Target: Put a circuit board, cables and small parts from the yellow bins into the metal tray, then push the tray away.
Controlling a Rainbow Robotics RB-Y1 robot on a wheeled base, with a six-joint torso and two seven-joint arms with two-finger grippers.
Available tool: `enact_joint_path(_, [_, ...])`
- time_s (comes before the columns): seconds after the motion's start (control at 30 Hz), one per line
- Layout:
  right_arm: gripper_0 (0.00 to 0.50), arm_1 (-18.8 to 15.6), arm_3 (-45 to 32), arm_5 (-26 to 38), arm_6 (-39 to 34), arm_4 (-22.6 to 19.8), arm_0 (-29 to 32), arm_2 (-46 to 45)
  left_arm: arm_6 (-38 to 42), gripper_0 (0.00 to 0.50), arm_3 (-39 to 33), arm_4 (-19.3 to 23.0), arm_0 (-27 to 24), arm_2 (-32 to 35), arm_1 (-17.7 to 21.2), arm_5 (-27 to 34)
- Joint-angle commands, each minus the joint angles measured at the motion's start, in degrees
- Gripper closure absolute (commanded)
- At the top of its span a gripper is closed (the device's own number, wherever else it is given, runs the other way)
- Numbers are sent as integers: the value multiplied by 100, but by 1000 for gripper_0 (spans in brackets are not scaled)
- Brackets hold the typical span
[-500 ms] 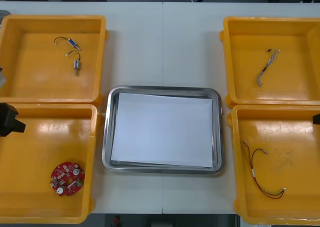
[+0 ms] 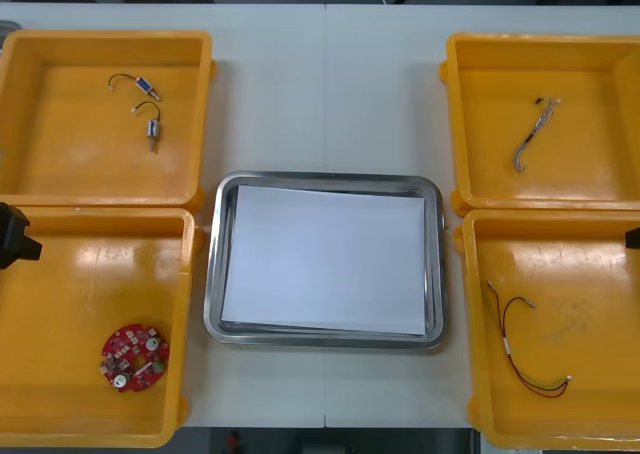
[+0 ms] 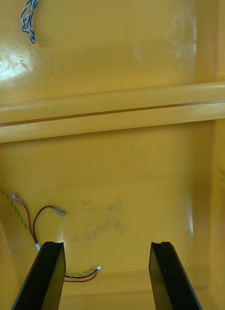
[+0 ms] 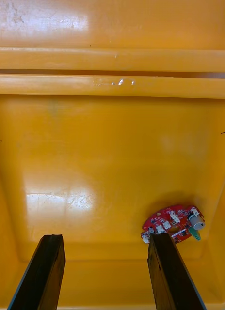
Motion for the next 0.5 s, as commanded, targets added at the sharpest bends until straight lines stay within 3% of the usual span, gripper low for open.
enact_joint_path(0.03, [0,-162,-160,18,273,-31,46,-158,-320,0,-172,-13,106,196,260,37])
enact_joint_path(0.5, [0,-162,-160,18,273,-31,46,-158,-320,0,-172,-13,106,196,260,37])
